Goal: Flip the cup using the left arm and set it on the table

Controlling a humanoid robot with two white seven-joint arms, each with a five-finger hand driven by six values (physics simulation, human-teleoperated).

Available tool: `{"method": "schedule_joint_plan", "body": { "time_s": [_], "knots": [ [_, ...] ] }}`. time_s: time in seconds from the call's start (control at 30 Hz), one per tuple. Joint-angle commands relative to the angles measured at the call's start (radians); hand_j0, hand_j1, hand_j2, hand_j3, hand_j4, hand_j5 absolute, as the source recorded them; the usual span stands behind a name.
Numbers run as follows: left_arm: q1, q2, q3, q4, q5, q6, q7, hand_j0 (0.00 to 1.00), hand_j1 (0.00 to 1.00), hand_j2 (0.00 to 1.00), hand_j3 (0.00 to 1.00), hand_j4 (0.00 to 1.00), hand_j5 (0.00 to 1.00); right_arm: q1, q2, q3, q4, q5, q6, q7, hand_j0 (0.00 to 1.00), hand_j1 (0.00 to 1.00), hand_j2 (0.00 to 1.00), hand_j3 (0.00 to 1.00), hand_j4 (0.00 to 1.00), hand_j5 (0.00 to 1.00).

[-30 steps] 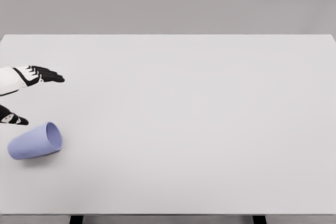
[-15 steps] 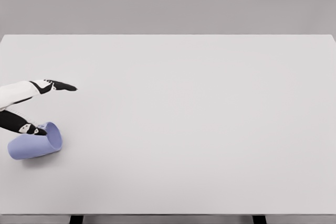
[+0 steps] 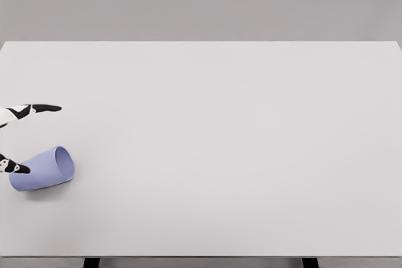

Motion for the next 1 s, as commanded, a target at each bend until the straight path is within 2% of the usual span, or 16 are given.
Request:
{"method": "schedule_joint_plan", "body": {
  "time_s": [0.0,0.23,0.4,0.57,0.67,0.97],
  "knots": [
    [0.0,0.004,0.0,0.0,0.021,0.0,0.001,1.0,1.0,1.0,1.0,1.0,1.0,0.0,0.0,0.0,0.0,0.0,0.0,0.0,1.0,1.0,1.0,1.0,1.0,1.0],
    [0.028,-0.004,-0.005,-0.002,0.04,0.0,0.003,0.99,0.99,0.99,0.99,0.99,0.99,0.0,0.0,0.0,0.0,0.0,0.0,0.0,1.0,1.0,1.0,1.0,1.0,1.0],
    [0.042,-0.007,-0.006,0.0,0.046,0.123,0.017,1.0,1.0,1.0,1.0,1.0,1.0,0.0,0.0,0.0,0.0,0.0,0.0,0.0,1.0,1.0,1.0,1.0,1.0,1.0],
    [0.072,-0.021,-0.006,0.0,0.047,0.145,0.018,0.99,0.99,0.99,0.99,0.99,0.99,0.0,0.0,0.0,0.0,0.0,0.0,0.0,1.0,1.0,1.0,1.0,1.0,1.0],
    [0.097,-0.039,-0.006,-0.002,0.047,0.177,0.052,1.0,1.0,1.0,1.0,1.0,1.0,0.0,0.0,0.0,0.0,0.0,0.0,0.0,1.0,1.0,1.0,1.0,1.0,1.0],
    [0.098,-0.064,-0.006,0.0,0.047,0.2,0.052,1.0,1.0,1.0,1.0,1.0,1.0,0.0,0.0,0.0,0.0,0.0,0.0,0.0,1.0,1.0,1.0,1.0,1.0,1.0]
  ]
}}
